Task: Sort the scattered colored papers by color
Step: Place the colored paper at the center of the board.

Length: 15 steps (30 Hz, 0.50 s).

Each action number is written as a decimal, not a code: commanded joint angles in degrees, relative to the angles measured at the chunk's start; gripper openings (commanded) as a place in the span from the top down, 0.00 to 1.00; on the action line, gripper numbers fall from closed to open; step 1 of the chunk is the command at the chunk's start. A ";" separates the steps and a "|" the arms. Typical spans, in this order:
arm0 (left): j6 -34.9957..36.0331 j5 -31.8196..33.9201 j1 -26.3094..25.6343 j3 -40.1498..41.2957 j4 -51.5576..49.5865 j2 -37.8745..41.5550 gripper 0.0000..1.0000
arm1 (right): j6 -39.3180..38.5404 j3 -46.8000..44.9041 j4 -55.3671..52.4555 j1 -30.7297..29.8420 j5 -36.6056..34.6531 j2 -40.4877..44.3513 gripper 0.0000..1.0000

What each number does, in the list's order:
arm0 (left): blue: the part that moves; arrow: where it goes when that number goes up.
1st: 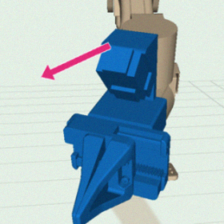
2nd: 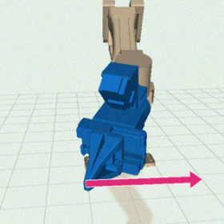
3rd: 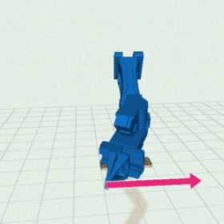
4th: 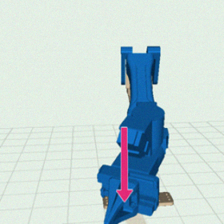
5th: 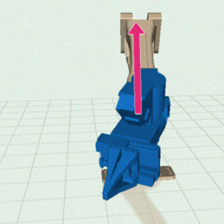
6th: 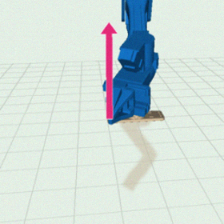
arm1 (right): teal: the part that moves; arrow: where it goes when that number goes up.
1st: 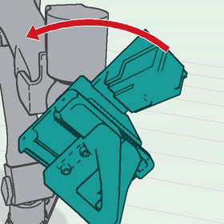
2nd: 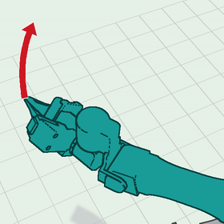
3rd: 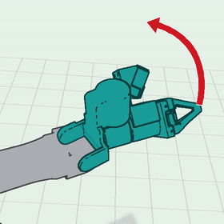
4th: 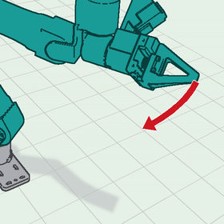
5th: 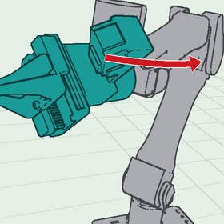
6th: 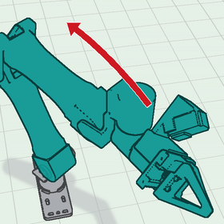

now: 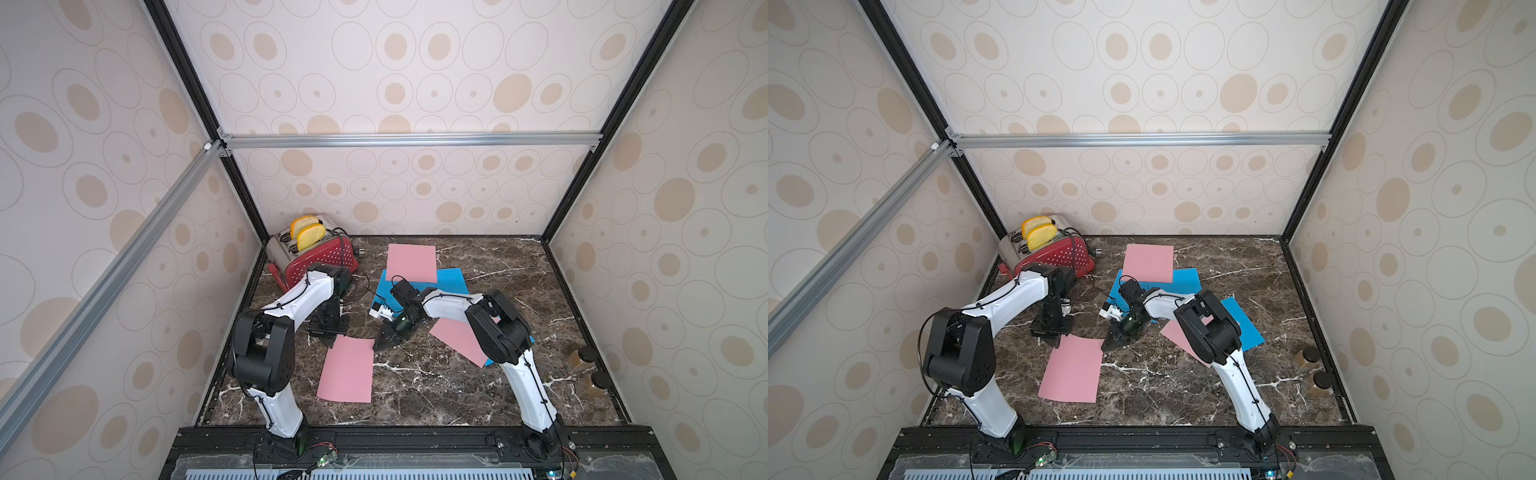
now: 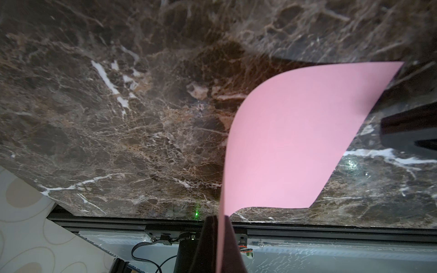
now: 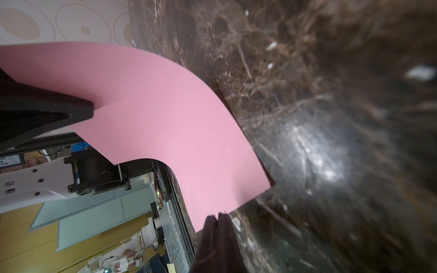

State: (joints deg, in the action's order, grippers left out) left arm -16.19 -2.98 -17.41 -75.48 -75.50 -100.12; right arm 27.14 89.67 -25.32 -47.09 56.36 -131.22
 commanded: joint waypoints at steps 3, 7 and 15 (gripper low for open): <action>1.22 -0.42 -0.46 -1.51 -0.43 -1.03 1.00 | 0.72 1.67 -0.33 -1.11 -1.03 -2.32 1.00; 1.16 -0.62 -0.56 -1.46 -0.49 -1.29 1.00 | 0.70 2.61 -1.86 -1.47 -3.80 -2.88 1.00; 1.08 -0.65 -0.87 -1.05 -0.45 -1.44 1.00 | 1.00 2.37 -4.29 -1.77 -8.21 -3.15 1.00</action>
State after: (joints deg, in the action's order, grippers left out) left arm -16.08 -3.55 -17.76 -75.48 -75.50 -100.97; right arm 28.10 92.09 -26.65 -48.38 52.82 -133.03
